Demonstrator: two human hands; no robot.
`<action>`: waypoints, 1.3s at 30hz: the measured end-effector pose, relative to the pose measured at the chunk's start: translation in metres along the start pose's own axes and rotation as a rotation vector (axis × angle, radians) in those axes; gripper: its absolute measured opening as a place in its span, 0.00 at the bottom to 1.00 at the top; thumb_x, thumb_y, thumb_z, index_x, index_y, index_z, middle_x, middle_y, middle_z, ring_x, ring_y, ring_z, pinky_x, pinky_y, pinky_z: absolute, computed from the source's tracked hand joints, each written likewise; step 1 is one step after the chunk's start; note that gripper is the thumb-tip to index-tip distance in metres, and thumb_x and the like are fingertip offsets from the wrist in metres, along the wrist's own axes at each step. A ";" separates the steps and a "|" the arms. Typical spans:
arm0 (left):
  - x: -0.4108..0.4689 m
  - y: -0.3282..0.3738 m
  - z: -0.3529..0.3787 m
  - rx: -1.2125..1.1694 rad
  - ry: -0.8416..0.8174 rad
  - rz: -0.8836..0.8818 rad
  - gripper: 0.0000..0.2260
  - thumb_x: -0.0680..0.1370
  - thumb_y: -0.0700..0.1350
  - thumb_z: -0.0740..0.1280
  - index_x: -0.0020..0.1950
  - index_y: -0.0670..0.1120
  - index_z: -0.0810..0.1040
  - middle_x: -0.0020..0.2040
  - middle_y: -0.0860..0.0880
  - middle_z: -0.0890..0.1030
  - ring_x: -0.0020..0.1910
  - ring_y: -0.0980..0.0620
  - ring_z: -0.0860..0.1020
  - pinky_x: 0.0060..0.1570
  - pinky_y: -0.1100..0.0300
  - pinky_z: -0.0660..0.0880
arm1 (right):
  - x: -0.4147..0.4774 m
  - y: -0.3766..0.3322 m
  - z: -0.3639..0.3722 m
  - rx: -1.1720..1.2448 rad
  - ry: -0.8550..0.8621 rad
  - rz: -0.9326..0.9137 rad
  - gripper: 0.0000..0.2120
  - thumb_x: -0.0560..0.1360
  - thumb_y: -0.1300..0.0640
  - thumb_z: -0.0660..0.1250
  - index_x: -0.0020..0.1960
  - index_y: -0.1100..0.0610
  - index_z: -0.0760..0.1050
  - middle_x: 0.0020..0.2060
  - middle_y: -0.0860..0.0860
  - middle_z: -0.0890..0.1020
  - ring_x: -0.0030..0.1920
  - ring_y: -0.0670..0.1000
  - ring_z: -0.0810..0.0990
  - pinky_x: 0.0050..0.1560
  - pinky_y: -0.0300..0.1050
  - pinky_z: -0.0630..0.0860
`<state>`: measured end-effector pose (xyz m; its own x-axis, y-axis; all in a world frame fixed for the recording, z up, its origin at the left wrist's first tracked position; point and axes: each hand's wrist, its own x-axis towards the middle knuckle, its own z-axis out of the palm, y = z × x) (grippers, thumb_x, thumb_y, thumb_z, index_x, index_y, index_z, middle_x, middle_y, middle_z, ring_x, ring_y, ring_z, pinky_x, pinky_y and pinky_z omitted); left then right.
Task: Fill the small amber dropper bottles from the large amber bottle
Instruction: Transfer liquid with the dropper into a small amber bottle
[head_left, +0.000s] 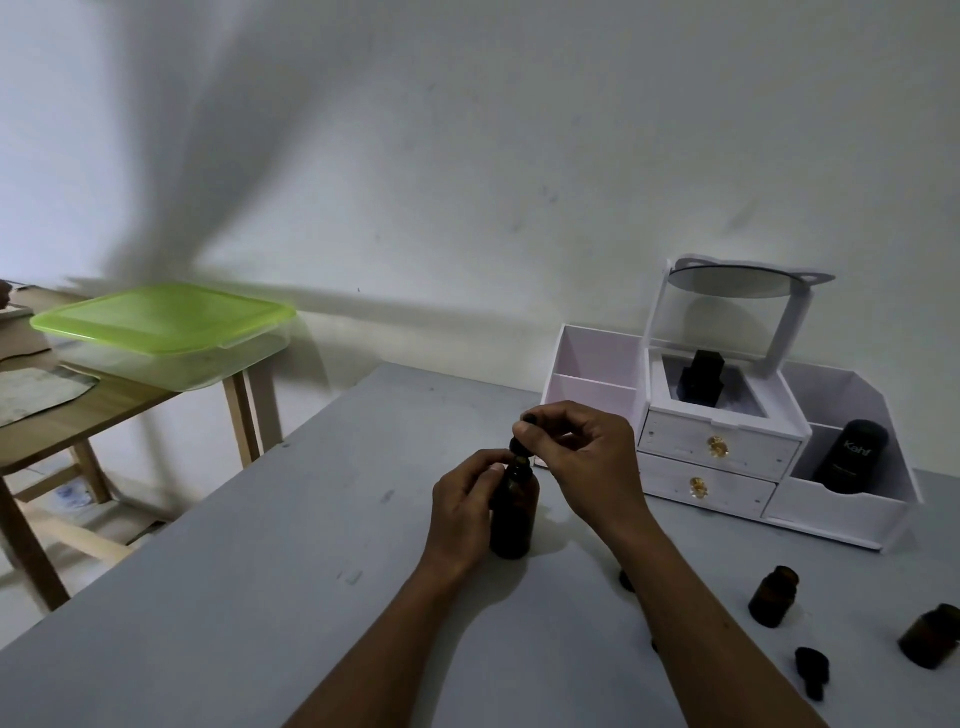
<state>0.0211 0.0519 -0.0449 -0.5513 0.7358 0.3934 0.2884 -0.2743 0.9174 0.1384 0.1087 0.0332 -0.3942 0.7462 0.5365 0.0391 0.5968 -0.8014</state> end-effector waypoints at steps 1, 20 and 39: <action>0.000 0.000 0.000 -0.005 0.003 -0.005 0.10 0.79 0.48 0.60 0.50 0.55 0.81 0.46 0.59 0.83 0.50 0.57 0.80 0.53 0.60 0.79 | 0.000 -0.002 -0.001 0.007 0.002 -0.008 0.02 0.72 0.60 0.76 0.45 0.55 0.85 0.37 0.48 0.87 0.39 0.48 0.86 0.47 0.51 0.84; -0.074 0.071 0.004 0.033 0.203 0.250 0.10 0.75 0.43 0.64 0.56 0.50 0.78 0.48 0.58 0.82 0.50 0.58 0.80 0.44 0.70 0.75 | -0.022 -0.048 -0.118 0.146 0.276 -0.170 0.06 0.75 0.62 0.71 0.49 0.52 0.82 0.39 0.39 0.86 0.42 0.42 0.86 0.44 0.35 0.81; -0.057 0.027 0.080 0.146 -0.263 -0.118 0.21 0.73 0.44 0.73 0.66 0.54 0.74 0.57 0.55 0.78 0.55 0.58 0.77 0.48 0.69 0.75 | -0.043 0.012 -0.135 0.092 0.312 -0.026 0.04 0.75 0.63 0.73 0.48 0.56 0.83 0.41 0.50 0.87 0.43 0.49 0.87 0.45 0.40 0.83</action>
<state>0.1231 0.0521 -0.0474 -0.3720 0.8972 0.2380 0.3543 -0.0997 0.9298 0.2794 0.1236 0.0364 -0.0932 0.7940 0.6007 -0.0561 0.5982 -0.7994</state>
